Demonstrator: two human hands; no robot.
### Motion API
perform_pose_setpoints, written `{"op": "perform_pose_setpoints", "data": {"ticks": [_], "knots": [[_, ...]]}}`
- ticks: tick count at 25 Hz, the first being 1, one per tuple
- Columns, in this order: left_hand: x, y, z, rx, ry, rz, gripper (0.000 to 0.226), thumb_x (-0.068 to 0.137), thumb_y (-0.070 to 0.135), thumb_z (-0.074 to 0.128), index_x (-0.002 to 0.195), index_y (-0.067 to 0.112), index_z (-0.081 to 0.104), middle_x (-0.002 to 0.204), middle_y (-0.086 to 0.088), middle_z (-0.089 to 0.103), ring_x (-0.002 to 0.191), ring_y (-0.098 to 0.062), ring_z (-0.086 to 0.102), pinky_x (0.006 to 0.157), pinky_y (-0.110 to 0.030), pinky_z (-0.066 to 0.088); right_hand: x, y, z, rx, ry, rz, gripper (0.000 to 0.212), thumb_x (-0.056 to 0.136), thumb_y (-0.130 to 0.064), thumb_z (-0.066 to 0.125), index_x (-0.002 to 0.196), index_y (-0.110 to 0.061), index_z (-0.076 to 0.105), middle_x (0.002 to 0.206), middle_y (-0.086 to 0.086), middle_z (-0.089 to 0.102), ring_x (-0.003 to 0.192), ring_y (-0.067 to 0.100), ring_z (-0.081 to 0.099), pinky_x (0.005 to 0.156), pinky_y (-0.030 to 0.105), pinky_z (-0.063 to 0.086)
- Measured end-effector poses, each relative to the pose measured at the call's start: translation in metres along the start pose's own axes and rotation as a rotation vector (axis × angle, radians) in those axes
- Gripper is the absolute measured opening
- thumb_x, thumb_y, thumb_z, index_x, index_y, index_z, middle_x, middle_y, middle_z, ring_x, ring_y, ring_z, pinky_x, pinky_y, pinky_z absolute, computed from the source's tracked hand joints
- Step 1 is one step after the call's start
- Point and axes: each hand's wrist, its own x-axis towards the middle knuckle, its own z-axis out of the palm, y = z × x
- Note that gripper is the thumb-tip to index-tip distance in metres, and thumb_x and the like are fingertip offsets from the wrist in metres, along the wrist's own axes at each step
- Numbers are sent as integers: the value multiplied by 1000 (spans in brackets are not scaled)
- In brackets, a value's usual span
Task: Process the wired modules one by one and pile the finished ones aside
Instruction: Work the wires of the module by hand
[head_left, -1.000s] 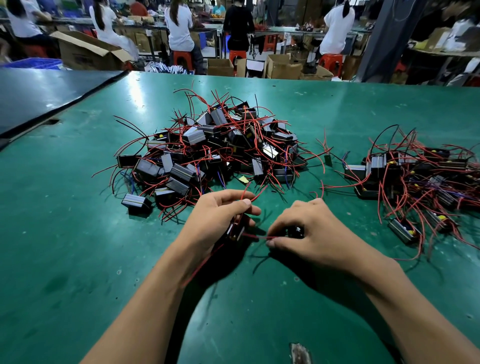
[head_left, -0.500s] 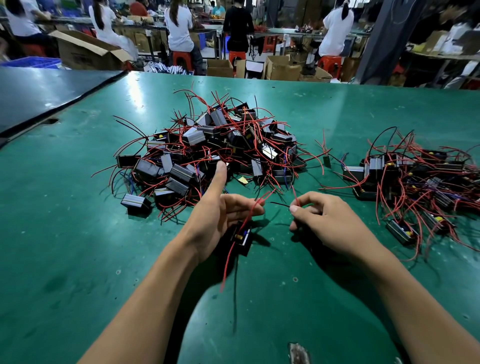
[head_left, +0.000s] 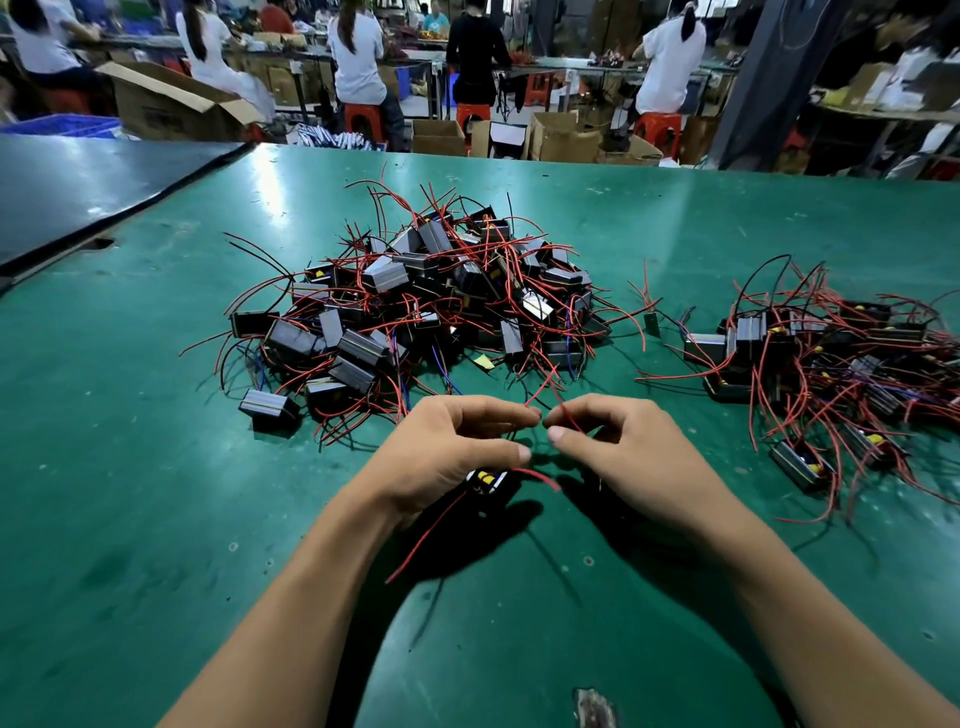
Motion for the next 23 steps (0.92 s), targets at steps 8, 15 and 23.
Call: {"op": "perform_pose_setpoints", "data": {"ticks": [8, 15, 23], "knots": [[-5, 5, 6, 470, -269, 8, 97, 76, -1, 76, 154, 27, 27, 154, 17, 34, 135, 9, 37, 110, -9, 28, 1, 5, 4, -58, 120, -12, 16, 82, -40, 79, 94, -30, 78, 78, -17, 73, 66, -11, 61, 64, 11, 41], [-3, 6, 10, 546, -242, 21, 90, 78, 7, 79, 153, 23, 31, 152, 15, 36, 135, 7, 37, 109, -8, 27, 3, 7, 3, -89, 149, -13, 7, 89, -34, 73, 91, -28, 76, 78, -13, 71, 59, -9, 55, 63, 15, 39], [1, 6, 10, 97, 218, -1, 15, 85, 17, 75, 97, 12, 68, 79, -7, 74, 71, -17, 68, 75, -28, 54, 5, 8, -10, 62, 51, 77, 17, 90, -43, 69, 86, -28, 75, 56, -13, 58, 51, 6, 49, 60, 25, 39]]}}
